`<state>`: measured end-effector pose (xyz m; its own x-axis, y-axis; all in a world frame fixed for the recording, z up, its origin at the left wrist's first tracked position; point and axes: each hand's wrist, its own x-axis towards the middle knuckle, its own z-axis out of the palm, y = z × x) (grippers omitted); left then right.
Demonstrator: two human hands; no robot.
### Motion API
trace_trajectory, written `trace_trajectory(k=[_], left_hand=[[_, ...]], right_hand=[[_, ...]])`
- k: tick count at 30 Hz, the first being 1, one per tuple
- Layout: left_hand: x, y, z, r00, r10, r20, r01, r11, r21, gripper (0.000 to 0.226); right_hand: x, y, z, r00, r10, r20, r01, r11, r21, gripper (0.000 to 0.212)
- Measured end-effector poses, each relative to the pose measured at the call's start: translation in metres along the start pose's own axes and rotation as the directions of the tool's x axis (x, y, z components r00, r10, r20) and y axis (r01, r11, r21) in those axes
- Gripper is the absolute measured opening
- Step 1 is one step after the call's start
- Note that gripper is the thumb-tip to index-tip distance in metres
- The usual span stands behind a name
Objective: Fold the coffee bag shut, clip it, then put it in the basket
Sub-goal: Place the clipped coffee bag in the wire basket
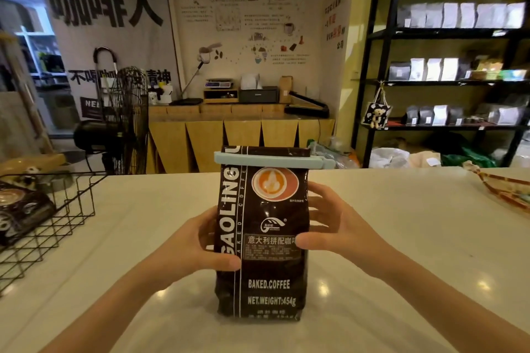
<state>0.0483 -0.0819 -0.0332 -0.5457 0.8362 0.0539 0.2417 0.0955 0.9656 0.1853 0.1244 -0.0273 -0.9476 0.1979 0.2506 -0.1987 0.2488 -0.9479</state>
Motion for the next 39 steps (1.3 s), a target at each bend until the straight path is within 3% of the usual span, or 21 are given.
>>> trace_trajectory(k=[4,8,13,17,21,25,30,32,35,39], left_hand=[[-0.002,-0.002,0.001,1.0,0.023,-0.012,-0.023,1.0,0.005,0.081],[-0.004,-0.004,0.001,0.997,0.031,-0.068,-0.031,0.999,0.01,0.085],[-0.01,0.007,-0.008,0.973,0.027,-0.228,-0.025,1.0,0.012,0.066],[-0.023,0.031,-0.035,0.918,0.084,-0.388,-0.069,0.996,0.054,0.035],[-0.045,0.048,-0.072,0.802,0.117,-0.585,-0.098,0.993,0.065,0.03],[-0.077,0.06,-0.107,0.674,0.176,-0.718,-0.131,0.984,0.119,0.03],[-0.121,0.068,-0.149,0.44,0.196,-0.876,-0.161,0.977,0.138,0.047],[-0.136,0.064,-0.16,0.329,0.247,-0.911,-0.106,0.969,0.224,0.05],[-0.154,0.045,-0.182,0.19,0.298,-0.935,0.103,0.941,0.321,0.056],[-0.172,0.009,-0.214,0.093,0.226,-0.97,0.205,0.949,0.24,0.066]], right_hand=[[-0.017,0.025,0.011,0.989,0.124,0.082,-0.121,0.992,-0.038,0.082],[-0.017,0.036,0.02,0.991,0.133,0.03,-0.134,0.99,0.034,0.075],[0.005,0.023,0.025,0.994,0.097,0.049,-0.102,0.99,0.095,0.061],[0.042,-0.004,0.046,0.996,0.021,0.088,-0.03,0.995,0.095,0.055],[0.089,-0.03,0.08,0.985,-0.048,0.165,0.032,0.995,0.099,0.06],[0.136,-0.05,0.126,0.963,-0.116,0.245,0.085,0.987,0.136,0.052],[0.188,-0.069,0.208,0.895,-0.184,0.407,0.076,0.961,0.266,0.052],[0.203,-0.073,0.247,0.832,-0.192,0.521,0.063,0.965,0.256,0.043],[0.219,-0.072,0.301,0.761,-0.174,0.625,0.024,0.97,0.242,0.041],[0.226,-0.069,0.355,0.749,-0.124,0.651,-0.014,0.979,0.203,0.046]])
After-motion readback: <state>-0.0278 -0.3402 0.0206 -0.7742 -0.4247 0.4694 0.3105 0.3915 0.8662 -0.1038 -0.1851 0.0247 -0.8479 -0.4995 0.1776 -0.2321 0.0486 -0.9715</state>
